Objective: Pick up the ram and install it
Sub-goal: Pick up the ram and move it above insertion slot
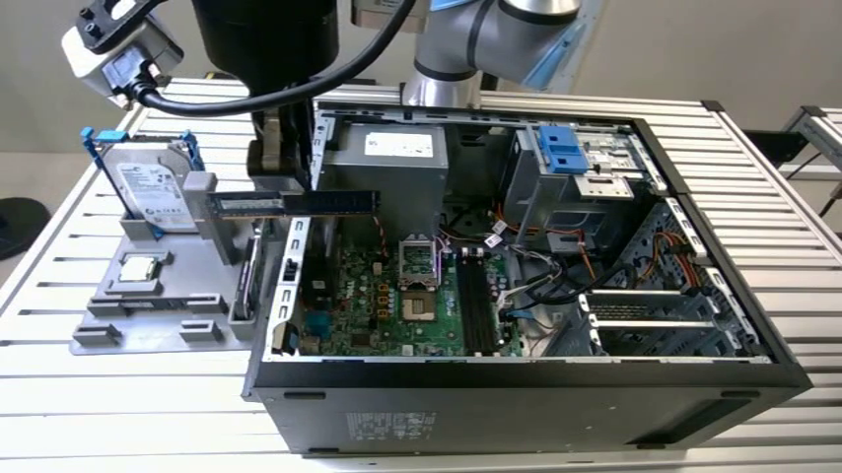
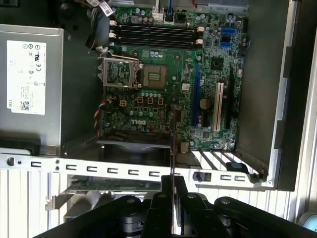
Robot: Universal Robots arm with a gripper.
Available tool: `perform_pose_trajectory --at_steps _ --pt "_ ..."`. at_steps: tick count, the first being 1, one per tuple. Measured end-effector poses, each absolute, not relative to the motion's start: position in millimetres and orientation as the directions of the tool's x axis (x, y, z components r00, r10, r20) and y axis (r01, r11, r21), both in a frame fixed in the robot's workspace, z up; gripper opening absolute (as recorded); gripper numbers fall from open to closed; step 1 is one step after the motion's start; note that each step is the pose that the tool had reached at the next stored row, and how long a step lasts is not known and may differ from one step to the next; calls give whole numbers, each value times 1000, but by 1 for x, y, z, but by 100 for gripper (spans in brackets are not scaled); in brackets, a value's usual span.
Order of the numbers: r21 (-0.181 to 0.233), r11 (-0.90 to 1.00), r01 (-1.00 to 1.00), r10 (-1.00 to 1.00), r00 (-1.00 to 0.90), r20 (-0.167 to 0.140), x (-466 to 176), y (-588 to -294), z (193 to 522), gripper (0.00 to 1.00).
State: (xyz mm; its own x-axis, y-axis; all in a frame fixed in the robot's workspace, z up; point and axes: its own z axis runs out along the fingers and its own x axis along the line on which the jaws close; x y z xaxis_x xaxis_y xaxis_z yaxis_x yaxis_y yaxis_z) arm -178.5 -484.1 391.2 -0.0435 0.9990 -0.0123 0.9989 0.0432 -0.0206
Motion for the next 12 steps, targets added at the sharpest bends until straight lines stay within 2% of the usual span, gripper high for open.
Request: perform_pose_trajectory --at_steps 12 --pt "-21 43 999 999 -43 -12 -164 -484 391 0"
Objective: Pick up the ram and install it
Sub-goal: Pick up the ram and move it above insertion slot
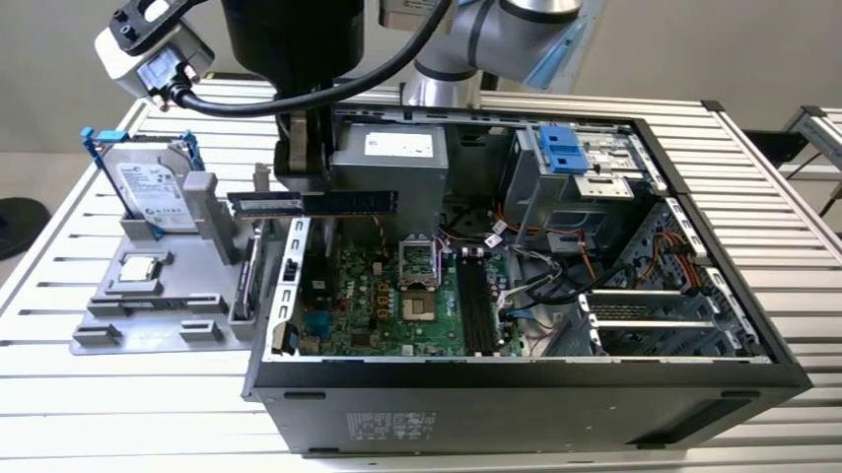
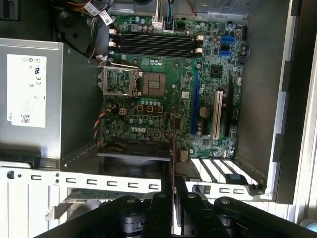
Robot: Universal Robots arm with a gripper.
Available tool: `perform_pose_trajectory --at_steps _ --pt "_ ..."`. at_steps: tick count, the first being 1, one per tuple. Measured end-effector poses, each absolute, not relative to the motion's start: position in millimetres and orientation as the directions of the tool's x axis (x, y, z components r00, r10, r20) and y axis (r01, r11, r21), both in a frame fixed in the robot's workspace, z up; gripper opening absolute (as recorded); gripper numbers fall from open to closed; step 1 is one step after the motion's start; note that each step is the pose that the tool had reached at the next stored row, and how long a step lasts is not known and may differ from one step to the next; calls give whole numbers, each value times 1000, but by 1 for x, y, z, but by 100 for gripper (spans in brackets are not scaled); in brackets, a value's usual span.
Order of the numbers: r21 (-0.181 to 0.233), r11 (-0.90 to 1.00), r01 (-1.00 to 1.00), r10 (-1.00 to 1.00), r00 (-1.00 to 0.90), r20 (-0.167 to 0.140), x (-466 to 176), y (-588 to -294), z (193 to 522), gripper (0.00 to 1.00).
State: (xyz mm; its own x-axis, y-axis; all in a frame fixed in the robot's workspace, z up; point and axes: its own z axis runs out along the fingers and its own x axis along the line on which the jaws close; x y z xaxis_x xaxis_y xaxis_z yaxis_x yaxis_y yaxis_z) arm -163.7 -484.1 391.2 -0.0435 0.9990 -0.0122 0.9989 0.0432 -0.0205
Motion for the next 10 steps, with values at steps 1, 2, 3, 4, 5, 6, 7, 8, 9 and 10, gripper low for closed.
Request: perform_pose_trajectory --at_steps 1,2,3,4,5,6,7,8,9,10 --pt "-21 43 999 999 -44 -12 -162 -484 391 0" --pt "-21 43 999 999 -44 -12 -161 -484 391 0" --pt "-21 43 999 999 -43 -12 -160 -484 391 0" --pt "-21 43 999 999 -43 -12 -158 -484 391 0" --pt "-21 43 999 999 -43 -12 -157 -484 391 0" --pt "-21 43 999 999 -43 -12 -155 -484 391 0" --pt "-21 43 999 999 -43 -12 -154 -484 391 0" --pt "-21 43 999 999 -43 -12 -153 -484 391 0" --pt "-21 43 999 999 -43 -12 -152 -484 391 0" --pt "-21 43 999 999 -43 -12 -151 -484 391 0"
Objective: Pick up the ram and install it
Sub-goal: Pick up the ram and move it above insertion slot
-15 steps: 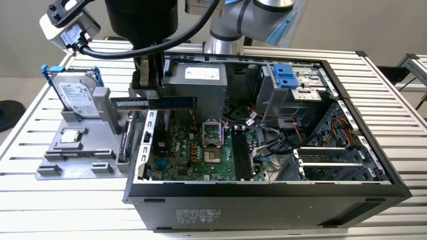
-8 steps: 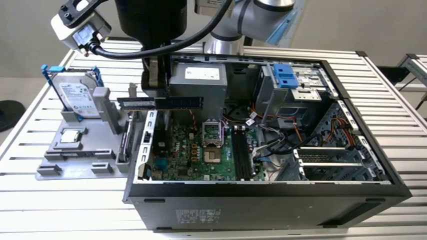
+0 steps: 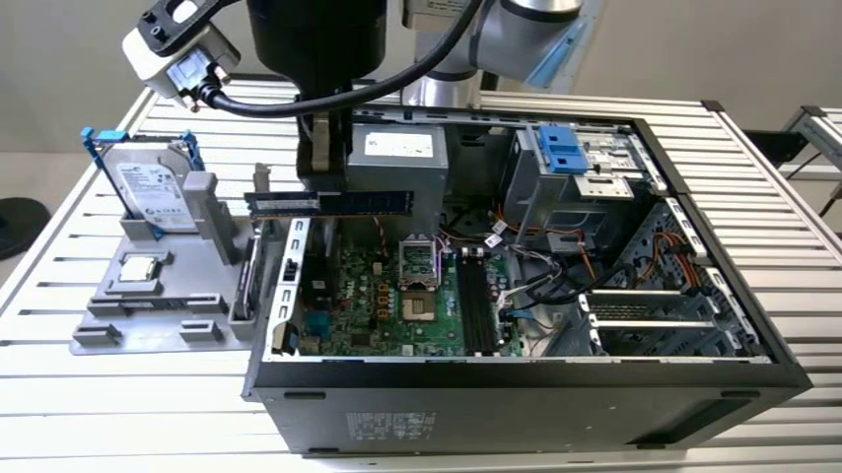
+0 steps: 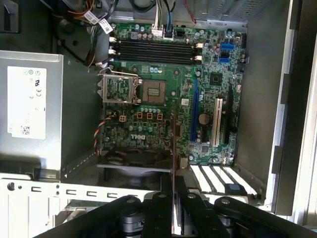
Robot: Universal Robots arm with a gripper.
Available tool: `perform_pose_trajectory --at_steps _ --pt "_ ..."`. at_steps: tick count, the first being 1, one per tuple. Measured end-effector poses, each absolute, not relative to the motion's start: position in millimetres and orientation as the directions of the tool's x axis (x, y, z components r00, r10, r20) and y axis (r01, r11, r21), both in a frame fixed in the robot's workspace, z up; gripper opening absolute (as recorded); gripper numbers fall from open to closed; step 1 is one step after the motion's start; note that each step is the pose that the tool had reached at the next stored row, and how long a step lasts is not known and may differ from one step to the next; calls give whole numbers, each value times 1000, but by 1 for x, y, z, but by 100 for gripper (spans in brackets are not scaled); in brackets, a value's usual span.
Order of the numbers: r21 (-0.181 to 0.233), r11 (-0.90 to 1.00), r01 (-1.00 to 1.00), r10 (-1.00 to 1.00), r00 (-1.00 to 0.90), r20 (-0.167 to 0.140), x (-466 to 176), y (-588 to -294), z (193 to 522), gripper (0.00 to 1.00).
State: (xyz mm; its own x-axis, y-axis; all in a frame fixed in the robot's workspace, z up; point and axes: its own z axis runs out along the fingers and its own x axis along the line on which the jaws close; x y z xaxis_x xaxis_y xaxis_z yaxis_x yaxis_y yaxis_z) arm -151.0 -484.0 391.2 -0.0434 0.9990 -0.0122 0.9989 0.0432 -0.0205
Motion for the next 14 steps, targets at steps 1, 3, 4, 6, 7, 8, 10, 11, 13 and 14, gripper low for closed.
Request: perform_pose_trajectory --at_steps 1,3,4,6,7,8,10,11,13,14 --pt "-21 43 999 999 -43 -12 -150 -484 391 0" --pt "-21 43 999 999 -44 -12 -148 -484 391 0" --pt "-21 43 999 999 -43 -12 -147 -484 391 0" --pt "-21 43 999 999 -43 -12 -145 -484 391 0" --pt "-21 43 999 999 -43 -12 -144 -484 391 0" --pt "-21 43 999 999 -43 -12 -143 -484 391 0" --pt "-21 43 999 999 -43 -12 -140 -484 391 0" --pt "-21 43 999 999 -43 -12 -139 -484 391 0" --pt "-21 43 999 999 -43 -12 -137 -484 391 0" --pt "-21 43 999 999 -43 -12 -136 -484 391 0"
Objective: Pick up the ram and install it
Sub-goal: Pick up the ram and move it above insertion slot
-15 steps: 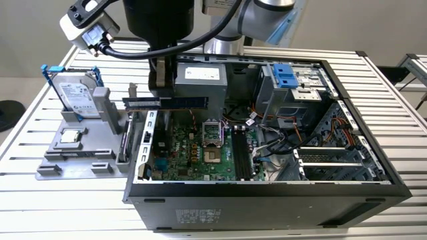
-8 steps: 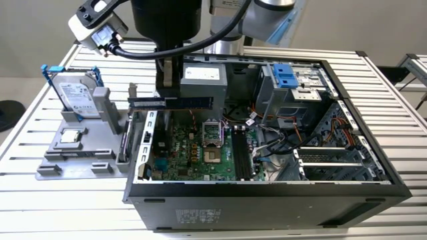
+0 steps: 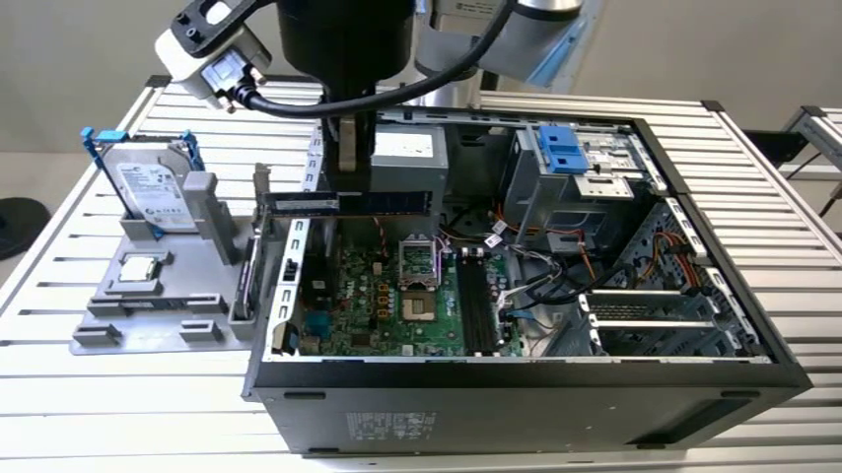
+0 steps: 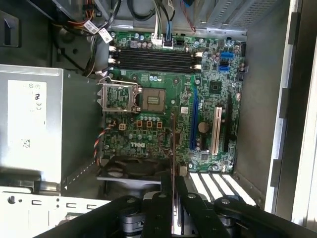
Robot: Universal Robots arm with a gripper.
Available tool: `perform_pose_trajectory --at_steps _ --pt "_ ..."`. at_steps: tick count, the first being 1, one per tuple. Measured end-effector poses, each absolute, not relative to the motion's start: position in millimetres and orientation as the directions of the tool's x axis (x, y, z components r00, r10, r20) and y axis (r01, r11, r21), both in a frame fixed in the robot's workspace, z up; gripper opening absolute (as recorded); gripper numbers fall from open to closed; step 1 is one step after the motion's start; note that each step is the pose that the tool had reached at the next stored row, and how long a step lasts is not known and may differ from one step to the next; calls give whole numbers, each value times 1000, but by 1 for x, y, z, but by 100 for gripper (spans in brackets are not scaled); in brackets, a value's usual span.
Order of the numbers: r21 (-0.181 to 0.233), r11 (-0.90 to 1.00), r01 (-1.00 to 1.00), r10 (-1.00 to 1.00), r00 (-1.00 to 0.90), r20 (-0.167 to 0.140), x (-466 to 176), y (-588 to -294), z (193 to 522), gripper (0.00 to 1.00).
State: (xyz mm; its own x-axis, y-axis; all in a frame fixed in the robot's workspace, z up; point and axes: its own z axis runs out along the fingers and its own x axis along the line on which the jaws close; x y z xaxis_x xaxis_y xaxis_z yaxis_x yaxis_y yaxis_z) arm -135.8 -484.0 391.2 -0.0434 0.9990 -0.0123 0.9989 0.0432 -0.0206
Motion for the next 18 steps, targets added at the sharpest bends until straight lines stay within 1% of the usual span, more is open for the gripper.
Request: perform_pose_trajectory --at_steps 18 --pt "-21 43 999 999 -43 -12 -115 -484 391 0"
